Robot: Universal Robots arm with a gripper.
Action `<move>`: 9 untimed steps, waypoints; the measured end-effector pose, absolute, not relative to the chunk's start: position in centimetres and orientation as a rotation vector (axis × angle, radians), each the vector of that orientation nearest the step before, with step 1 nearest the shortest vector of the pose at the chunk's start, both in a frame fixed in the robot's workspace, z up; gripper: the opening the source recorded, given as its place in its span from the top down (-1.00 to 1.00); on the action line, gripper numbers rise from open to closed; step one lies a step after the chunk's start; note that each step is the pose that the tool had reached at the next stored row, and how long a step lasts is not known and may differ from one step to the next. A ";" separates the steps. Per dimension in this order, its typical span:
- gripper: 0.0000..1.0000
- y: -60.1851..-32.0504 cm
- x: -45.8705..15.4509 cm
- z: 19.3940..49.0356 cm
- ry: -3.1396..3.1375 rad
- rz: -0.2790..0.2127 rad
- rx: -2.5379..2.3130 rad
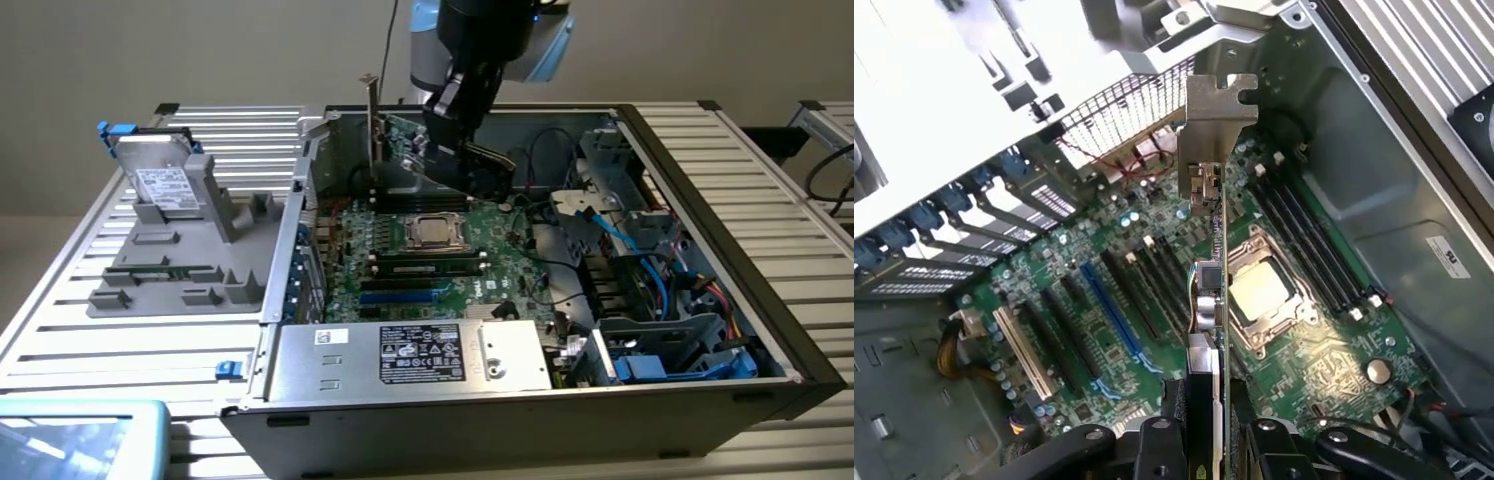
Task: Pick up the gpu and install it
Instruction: 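Insert the gpu into the slot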
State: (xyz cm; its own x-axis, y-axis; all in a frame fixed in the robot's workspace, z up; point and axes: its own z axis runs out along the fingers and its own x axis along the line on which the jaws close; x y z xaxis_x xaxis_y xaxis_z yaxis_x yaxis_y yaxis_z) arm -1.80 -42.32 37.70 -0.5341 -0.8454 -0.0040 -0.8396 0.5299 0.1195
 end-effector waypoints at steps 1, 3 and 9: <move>0.44 -42.3 -1.8 37.7 -2.686 -0.164 1.512; 0.44 -42.3 -1.8 37.7 -2.655 -0.162 1.561; 0.44 -42.3 -1.8 37.6 -2.562 -0.157 1.699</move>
